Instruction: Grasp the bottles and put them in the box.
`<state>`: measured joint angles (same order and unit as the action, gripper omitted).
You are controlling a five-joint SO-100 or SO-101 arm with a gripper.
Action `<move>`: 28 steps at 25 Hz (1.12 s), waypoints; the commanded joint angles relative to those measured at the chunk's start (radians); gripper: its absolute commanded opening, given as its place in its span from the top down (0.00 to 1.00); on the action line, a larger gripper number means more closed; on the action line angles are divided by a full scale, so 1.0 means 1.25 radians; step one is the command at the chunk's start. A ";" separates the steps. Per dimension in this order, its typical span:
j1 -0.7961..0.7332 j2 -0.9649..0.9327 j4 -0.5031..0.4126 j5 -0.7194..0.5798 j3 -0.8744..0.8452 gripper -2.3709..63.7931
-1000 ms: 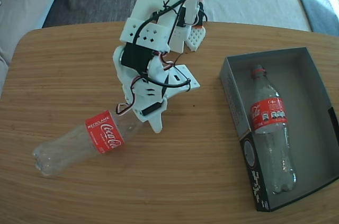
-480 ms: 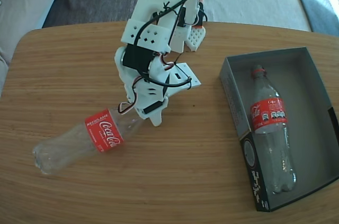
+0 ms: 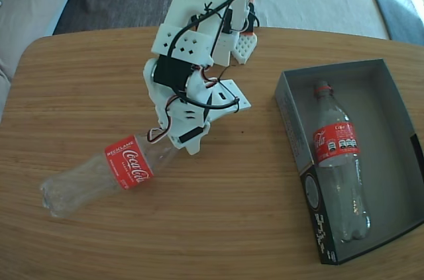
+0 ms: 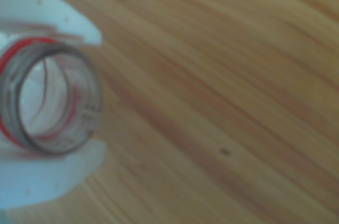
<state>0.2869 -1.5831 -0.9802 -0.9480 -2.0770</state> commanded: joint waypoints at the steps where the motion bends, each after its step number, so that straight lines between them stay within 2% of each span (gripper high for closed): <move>1: -0.001 -0.020 0.000 0.001 0.005 0.76; 3: -0.001 -0.020 0.000 0.001 0.005 0.77; 9: -0.001 -0.021 0.000 0.000 -0.012 0.96; 13: -0.001 -0.021 -0.001 0.000 -0.018 0.97; 19: -0.016 -0.058 -0.016 0.001 0.050 0.97; 28: -0.091 -0.168 -0.107 0.001 0.164 0.97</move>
<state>0.1933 -1.7150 -1.1045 -0.9465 -1.9420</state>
